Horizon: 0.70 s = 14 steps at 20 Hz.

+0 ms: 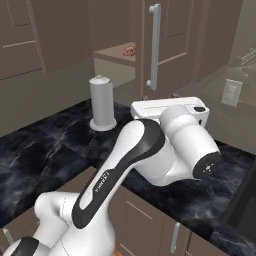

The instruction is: Pick up the bar soap and sponge from the sink, and place them back in the cabinet, and close the cabinet doors.

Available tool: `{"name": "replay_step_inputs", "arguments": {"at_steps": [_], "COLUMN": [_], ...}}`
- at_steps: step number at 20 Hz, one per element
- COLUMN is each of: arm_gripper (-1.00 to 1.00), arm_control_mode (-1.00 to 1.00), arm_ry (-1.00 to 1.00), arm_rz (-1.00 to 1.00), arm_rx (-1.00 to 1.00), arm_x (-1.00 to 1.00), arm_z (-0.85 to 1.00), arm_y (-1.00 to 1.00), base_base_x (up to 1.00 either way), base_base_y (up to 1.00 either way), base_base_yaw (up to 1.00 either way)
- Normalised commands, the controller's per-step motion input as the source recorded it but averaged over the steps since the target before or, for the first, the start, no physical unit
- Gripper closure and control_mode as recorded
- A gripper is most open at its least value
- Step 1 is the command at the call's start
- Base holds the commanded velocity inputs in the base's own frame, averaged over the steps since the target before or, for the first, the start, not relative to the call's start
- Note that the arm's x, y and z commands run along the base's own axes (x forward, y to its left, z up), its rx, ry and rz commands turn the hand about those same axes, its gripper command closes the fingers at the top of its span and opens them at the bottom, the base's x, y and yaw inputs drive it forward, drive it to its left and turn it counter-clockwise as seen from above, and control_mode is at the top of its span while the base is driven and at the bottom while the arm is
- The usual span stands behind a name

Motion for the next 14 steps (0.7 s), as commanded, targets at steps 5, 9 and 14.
{"name": "replay_step_inputs", "arguments": {"at_steps": [5,9,14], "arm_gripper": [-1.0,-1.0,-1.0], "arm_control_mode": [-1.0,-1.0,-1.0], "arm_ry": [-0.04,-0.04,-0.02], "arm_rz": [0.15,0.14,0.14], "arm_rx": [0.0,0.0,0.0], "arm_x": [0.14,0.18,0.16], "arm_z": [0.0,0.0,0.0], "arm_y": [0.0,0.0,0.0], "base_base_x": [0.0,0.0,0.0], "base_base_y": [0.0,0.0,0.0], "base_base_yaw": [0.0,0.0,0.0]}}
